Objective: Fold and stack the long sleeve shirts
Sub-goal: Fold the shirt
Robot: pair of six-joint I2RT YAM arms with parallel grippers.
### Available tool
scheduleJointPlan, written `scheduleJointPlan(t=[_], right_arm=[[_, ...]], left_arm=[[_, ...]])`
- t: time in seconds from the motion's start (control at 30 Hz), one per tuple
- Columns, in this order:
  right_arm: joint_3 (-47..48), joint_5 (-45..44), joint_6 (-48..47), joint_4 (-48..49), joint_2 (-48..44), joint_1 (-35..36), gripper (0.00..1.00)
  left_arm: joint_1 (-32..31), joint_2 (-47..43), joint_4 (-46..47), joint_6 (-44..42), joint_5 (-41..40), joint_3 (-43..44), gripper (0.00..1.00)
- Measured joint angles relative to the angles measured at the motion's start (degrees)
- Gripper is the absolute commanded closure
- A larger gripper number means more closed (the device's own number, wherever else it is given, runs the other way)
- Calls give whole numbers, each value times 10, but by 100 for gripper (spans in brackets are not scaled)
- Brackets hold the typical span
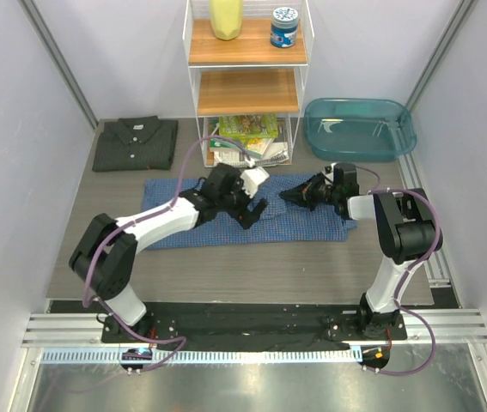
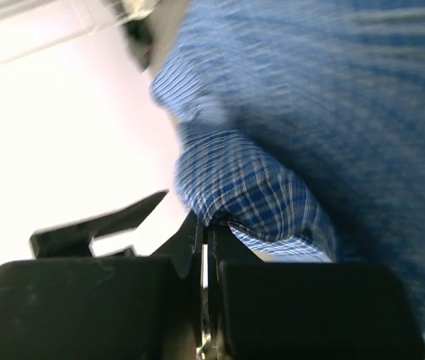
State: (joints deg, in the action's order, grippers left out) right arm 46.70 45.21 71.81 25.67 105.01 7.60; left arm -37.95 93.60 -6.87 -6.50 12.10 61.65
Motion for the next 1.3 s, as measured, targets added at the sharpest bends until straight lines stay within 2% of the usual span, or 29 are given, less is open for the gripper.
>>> scheduleJointPlan(t=[0.17, 0.33, 0.43, 0.47, 0.5, 0.6, 0.73, 0.97, 1.17, 1.3], right_arm=[[1, -45, -15, -50, 16, -4, 99], [1, -64, -22, -80, 20, -6, 99], [1, -66, -23, -82, 20, -6, 99], [1, -66, -23, -82, 21, -6, 99], [1, -66, -23, -82, 21, -6, 99], [1, -66, -24, -82, 21, -6, 99], [1, -66, -29, -84, 21, -6, 99], [1, -68, -31, -86, 24, -6, 99], [1, -68, -31, -85, 28, -6, 99], [1, -68, -31, -85, 30, -6, 99]], left_arm=[[-54, 36, 47, -80, -82, -6, 5], [-86, 55, 78, -151, -111, -15, 12], [-99, 70, 97, -183, -119, -15, 21], [-101, 75, 103, -190, -121, -15, 31], [-104, 80, 108, -196, -124, -14, 33], [-105, 105, 98, -183, -132, 6, 27], [-63, 109, 71, -83, -81, 34, 22], [62, 61, 64, 188, 77, 33, 23], [61, 68, 120, 365, 156, -19, 27], [57, 104, 149, 431, 168, -24, 28]])
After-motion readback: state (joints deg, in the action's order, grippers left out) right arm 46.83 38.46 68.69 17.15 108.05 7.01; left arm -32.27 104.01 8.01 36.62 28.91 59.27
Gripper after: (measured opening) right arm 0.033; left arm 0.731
